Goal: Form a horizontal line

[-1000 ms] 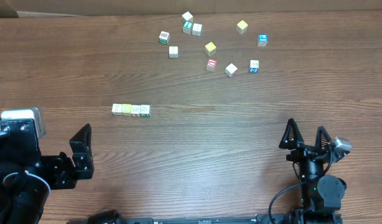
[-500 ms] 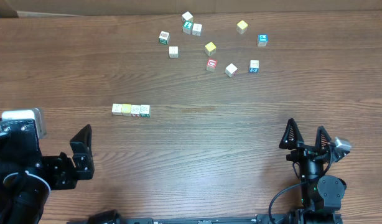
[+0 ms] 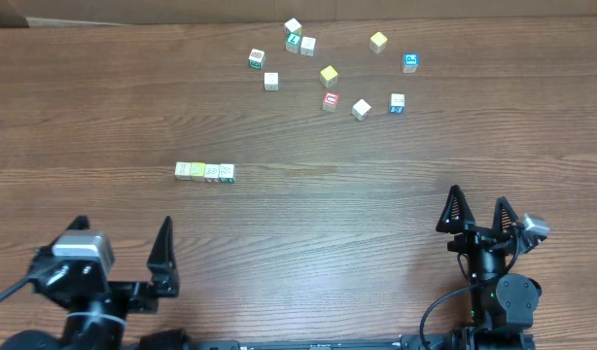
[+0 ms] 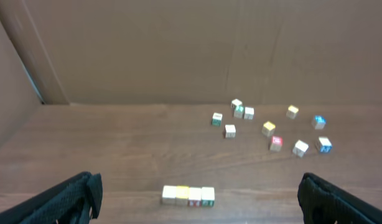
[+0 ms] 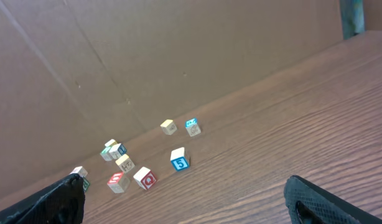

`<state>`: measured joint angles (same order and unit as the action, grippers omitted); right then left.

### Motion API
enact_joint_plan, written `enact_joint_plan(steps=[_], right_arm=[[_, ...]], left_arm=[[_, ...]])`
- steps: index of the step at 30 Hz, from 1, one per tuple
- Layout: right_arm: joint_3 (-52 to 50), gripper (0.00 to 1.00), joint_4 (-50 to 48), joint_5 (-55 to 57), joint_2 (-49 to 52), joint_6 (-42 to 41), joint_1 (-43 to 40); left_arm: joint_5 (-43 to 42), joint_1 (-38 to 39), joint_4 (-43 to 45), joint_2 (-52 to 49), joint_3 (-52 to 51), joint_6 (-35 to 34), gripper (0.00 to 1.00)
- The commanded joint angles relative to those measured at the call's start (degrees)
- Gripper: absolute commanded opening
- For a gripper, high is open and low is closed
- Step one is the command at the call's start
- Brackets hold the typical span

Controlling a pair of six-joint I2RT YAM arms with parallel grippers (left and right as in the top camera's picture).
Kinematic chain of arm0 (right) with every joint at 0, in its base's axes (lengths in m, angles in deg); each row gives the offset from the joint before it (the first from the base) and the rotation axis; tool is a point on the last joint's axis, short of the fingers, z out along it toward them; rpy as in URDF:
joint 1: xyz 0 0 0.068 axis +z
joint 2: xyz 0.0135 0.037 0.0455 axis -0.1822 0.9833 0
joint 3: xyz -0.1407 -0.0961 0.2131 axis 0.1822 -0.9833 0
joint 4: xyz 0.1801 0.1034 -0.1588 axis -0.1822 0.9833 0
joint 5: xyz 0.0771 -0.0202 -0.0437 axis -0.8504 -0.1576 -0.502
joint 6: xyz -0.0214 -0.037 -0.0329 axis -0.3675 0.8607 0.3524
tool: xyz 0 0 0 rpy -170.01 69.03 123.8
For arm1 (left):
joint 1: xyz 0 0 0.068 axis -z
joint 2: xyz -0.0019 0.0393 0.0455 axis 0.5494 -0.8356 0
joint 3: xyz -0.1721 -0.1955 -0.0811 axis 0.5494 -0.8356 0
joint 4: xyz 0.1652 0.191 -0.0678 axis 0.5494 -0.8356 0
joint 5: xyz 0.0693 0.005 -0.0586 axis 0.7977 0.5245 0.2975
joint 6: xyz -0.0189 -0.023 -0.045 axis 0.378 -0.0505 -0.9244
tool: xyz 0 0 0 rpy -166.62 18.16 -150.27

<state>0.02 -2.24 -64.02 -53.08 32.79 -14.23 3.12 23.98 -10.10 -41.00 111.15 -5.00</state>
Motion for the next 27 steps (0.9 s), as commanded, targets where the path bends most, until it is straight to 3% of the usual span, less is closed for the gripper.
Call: enact_joint_plan(steps=[1, 8, 16, 27], right_arm=[[-0.57, 1.00, -0.22, 0.50, -0.57, 0.24, 0.07], [-0.57, 1.00, -0.22, 0.50, -0.57, 0.24, 0.07], [-0.57, 1.00, -0.22, 0.50, -0.57, 0.24, 0.07], [-0.57, 1.00, -0.22, 0.50, -0.57, 0.24, 0.07]], left_arm=[[0.07, 0.39, 4.42, 5.46, -10.86, -4.57, 1.00], [-0.37, 1.66, 10.78, 11.91, -26.25, -4.57, 1.00], [-0.39, 3.50, 24.61, 17.20, -42.07, -4.57, 1.00], [1.16, 4.39, 25.73, 22.34, -49.05, -4.52, 1.00]])
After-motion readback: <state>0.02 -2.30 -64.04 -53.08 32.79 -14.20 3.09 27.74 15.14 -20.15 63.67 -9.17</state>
